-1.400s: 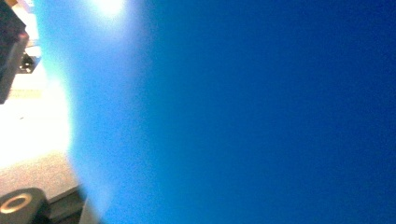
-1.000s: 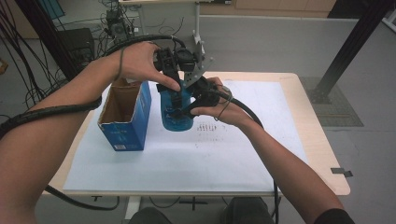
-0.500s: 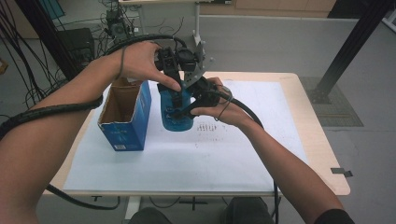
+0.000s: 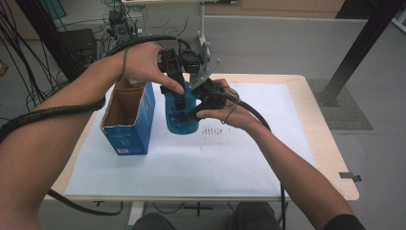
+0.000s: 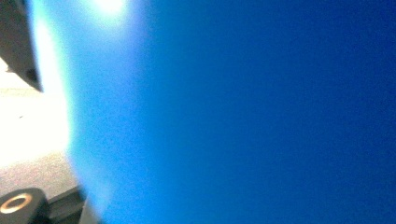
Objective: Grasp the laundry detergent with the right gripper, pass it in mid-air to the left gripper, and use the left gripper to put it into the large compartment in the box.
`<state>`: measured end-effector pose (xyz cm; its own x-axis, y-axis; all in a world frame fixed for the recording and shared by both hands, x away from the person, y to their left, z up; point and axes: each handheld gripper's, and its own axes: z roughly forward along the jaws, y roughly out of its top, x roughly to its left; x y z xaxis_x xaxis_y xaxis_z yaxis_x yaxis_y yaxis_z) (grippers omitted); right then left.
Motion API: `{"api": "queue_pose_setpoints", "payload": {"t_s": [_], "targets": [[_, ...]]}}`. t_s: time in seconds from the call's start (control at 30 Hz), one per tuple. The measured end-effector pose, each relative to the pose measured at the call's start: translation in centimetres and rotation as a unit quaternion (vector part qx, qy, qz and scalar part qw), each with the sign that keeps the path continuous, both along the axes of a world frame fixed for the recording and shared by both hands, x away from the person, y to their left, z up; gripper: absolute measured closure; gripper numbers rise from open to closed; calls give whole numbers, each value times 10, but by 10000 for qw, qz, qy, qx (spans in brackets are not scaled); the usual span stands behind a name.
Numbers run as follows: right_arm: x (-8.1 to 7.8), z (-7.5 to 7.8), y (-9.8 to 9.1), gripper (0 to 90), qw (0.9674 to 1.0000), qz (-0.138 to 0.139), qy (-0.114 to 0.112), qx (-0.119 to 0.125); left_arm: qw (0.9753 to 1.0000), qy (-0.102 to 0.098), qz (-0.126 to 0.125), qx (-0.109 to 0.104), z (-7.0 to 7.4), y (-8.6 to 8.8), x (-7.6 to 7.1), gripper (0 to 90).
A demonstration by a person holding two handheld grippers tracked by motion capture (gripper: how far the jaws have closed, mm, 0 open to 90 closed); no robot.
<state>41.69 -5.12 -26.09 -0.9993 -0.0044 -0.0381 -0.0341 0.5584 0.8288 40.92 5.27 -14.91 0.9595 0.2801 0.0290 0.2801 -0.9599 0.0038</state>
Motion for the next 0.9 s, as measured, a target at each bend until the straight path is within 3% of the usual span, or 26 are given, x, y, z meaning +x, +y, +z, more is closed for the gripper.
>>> {"api": "queue_pose_setpoints", "payload": {"t_s": [0.47, 0.9], "targets": [[-2, 1, -1, 441, 10000, 3, -23, -24, 10000, 4, -60, -16, 0, -2, 1, 343], [-3, 0, 0, 440, 10000, 7, -66, -52, 9999, 34, -66, 133, -1, -4, -1, 353]]}}
